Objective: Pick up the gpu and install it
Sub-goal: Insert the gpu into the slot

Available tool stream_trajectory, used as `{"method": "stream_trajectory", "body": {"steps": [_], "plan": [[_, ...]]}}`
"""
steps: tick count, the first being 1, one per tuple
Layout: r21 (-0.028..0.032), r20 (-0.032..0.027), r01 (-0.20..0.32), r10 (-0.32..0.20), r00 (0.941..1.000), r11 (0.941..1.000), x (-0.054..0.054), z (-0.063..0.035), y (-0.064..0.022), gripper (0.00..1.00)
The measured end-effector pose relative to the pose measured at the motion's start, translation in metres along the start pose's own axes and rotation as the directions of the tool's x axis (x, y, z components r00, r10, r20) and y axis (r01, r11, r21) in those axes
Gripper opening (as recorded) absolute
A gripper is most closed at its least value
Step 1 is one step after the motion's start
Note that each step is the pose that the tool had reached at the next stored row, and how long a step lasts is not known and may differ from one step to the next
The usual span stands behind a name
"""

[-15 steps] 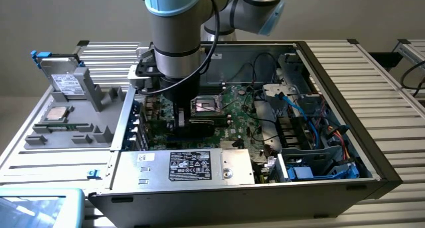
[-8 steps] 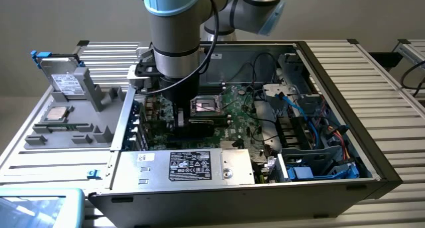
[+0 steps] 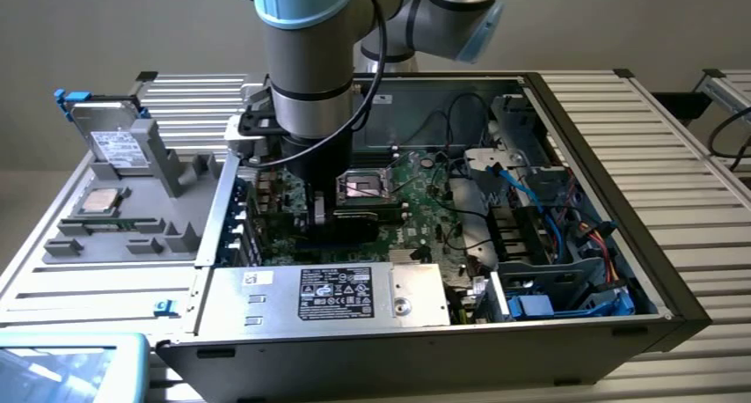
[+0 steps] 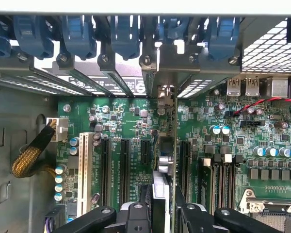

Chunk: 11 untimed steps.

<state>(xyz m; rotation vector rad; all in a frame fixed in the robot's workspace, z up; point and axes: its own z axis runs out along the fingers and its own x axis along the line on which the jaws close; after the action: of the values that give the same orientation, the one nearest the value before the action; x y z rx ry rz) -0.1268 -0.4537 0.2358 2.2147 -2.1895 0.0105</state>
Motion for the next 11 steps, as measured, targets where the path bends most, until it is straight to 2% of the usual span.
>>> {"method": "stream_trajectory", "body": {"steps": [11], "plan": [[0.0003, 0.0003, 0.001, -0.001, 1.0, 1.0, 0.0011, 0.0004, 0.0001, 0.28]]}}
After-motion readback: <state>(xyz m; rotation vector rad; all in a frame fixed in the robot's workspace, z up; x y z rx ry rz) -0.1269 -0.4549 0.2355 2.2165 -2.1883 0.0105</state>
